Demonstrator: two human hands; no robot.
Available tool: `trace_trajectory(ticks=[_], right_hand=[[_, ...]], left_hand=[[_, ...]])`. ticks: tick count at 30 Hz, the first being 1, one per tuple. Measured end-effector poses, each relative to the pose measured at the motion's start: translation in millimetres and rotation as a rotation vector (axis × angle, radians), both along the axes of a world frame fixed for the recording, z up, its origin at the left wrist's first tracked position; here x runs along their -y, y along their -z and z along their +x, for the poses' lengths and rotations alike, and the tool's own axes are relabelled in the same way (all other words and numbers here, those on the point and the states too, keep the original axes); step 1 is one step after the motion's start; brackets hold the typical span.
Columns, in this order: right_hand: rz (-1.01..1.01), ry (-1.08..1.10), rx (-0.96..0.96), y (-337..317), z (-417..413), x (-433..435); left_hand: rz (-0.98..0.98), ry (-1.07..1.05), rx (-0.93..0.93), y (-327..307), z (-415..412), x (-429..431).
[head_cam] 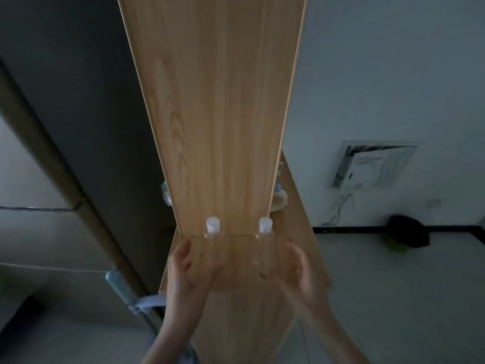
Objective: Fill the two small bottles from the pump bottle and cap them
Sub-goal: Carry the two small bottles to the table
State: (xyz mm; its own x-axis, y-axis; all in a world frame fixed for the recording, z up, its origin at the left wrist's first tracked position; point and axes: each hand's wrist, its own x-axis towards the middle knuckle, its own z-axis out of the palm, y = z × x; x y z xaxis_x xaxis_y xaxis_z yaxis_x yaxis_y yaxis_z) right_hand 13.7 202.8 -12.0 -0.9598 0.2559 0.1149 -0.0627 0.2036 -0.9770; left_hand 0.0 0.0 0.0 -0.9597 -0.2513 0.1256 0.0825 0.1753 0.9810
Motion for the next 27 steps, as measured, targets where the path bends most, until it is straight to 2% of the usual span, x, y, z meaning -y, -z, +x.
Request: trace_trajectory(ticks=[4,8,14,22,27], right_hand=[[-0.004,-0.132,0.082,-12,-33,13],[0.054,-0.122,0.074,-5,-42,19],[-0.031,-0.14,0.048,-4,-42,21],[-0.043,-0.178,0.056,-17,13,14],[-0.024,-0.161,0.201,20,81,9]], left_hand=[[-0.047,0.093,0.044,-7,-33,-14],[-0.06,0.084,0.073,5,-40,-22],[-0.002,0.121,0.055,9,-41,-22],[0.117,0.294,0.042,1,13,1],[0.172,0.32,0.257,40,78,17]])
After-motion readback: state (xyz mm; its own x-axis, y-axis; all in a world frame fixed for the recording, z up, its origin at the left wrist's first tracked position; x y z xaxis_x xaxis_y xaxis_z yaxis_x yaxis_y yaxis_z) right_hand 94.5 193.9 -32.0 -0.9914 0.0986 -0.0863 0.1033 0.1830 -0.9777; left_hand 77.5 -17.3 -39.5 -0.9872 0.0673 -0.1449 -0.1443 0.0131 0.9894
